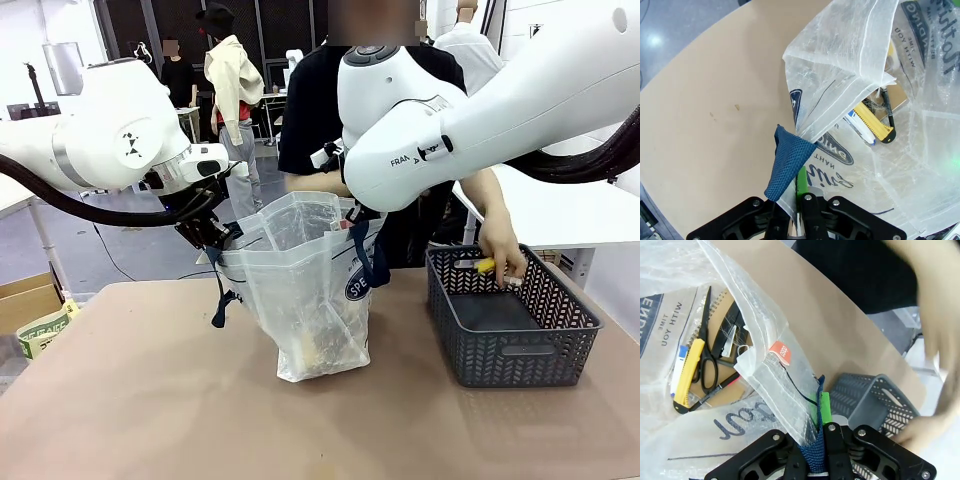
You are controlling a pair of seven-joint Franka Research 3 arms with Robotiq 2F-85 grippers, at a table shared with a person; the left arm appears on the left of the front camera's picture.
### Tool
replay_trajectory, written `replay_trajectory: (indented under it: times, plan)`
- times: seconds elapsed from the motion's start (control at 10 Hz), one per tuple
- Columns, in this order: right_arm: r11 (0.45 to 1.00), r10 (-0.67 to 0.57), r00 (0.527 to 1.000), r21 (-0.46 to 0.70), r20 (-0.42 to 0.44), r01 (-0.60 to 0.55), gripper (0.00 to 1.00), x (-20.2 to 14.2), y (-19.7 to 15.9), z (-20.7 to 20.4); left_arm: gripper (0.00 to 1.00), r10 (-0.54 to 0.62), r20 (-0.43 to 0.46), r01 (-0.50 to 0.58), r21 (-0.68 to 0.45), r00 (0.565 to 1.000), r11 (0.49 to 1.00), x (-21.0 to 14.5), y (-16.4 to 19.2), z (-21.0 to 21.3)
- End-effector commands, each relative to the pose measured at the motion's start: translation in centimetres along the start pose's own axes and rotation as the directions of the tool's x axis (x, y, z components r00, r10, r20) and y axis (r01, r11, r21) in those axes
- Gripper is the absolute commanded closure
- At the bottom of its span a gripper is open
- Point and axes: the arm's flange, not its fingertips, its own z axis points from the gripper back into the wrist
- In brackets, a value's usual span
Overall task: Transfer purchased items from the store into the shopping bag.
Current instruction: Move the Reusable shopping bag to the right side of the table.
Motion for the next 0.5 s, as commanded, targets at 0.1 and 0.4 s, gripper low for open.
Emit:
replay_trajectory:
  times: [0.1, 0.4]
  plan:
    - [1.000, 0.004, 1.000, -0.003, 0.005, -0.004, 1.00, 0.04, -0.09, 0.25, 1.00, 0.002, 0.001, -0.002, 0.002, 1.000, 1.000, -0.02, 0.12, 0.09]
    - [1.000, 0.004, 1.000, -0.003, 0.005, -0.004, 1.00, 0.04, -0.09, 0.25, 1.00, 0.002, 0.001, -0.002, 0.002, 1.000, 1.000, -0.02, 0.12, 0.09]
